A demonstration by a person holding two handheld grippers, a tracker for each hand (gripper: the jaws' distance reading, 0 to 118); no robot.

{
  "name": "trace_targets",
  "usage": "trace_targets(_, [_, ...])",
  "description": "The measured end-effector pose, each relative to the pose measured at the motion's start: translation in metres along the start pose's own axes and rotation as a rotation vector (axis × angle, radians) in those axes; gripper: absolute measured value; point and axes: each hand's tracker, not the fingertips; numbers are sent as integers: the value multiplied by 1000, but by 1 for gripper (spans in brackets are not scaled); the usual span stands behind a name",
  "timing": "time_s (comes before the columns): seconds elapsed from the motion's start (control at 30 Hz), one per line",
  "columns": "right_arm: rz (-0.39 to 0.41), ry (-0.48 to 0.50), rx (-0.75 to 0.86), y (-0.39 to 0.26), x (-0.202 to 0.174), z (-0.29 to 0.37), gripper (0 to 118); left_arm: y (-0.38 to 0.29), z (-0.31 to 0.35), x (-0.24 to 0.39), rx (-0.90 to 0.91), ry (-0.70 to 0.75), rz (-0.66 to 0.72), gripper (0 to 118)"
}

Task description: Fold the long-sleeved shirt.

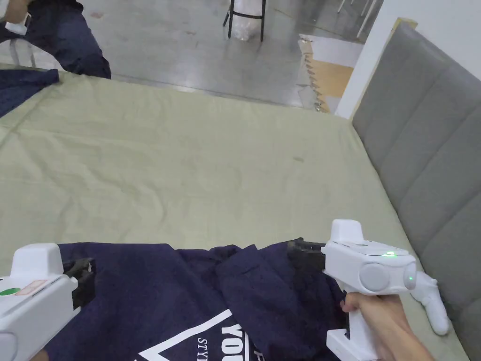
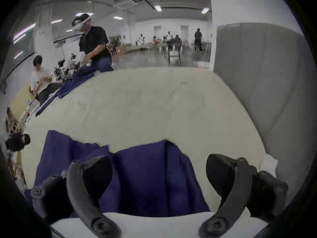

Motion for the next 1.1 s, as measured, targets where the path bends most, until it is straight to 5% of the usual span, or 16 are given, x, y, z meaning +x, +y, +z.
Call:
trace_targets(0.07, [4, -22, -129, 16, 12, -36, 112, -2, -9, -5, -22, 2, 6, 4])
trace_targets(0.2, [-73, 86, -312, 14, 23, -72, 103, -5, -25, -22, -69, 19, 46, 4])
trace_targets(0.27, [-23, 157, -342, 6, 22, -75, 39, -4, -31, -37, -85, 22, 68, 7])
trace_targets(0.3, [16, 117, -327, 4, 23, -74, 25, -2, -36, -47, -92, 37, 70, 18])
trace_targets(0.33, [-38, 141, -317, 6, 29, -72, 20, 4, -43, -59, -109, 57, 89, 37])
trace_targets(0.37, [-102, 170, -313, 6, 35, -70, 16, 11, -52, -74, -142, 68, 103, 58])
trace_targets(0.43, [-55, 152, -292, 4, 30, -64, 14, 30, -71, -98, -168, 135, 143, 102])
trace_targets(0.5, [-16, 140, -260, 1, 23, -57, 14, 45, -94, -116, -152, 119, 149, 111])
trace_targets(0.6, [-23, 129, -237, -4, 9, -46, 14, 59, -133, -128, -316, 13, 172, 107])
trace_targets(0.63, [-39, 142, -245, -4, 12, -47, 14, 58, -142, -127, -362, 8, 167, 85])
trace_targets(0.7, [-34, 135, -233, -2, 13, -46, 14, 55, -142, -117, -416, 64, 110, 67])
trace_targets(0.77, [-19, 71, -199, 0, 9, -40, 12, 64, -133, -112, -347, 44, 8, 10])
trace_targets(1.1, [-57, 73, 45, 24, 15, 44, 9, 104, -69, -70, -109, 29, -23, 10])
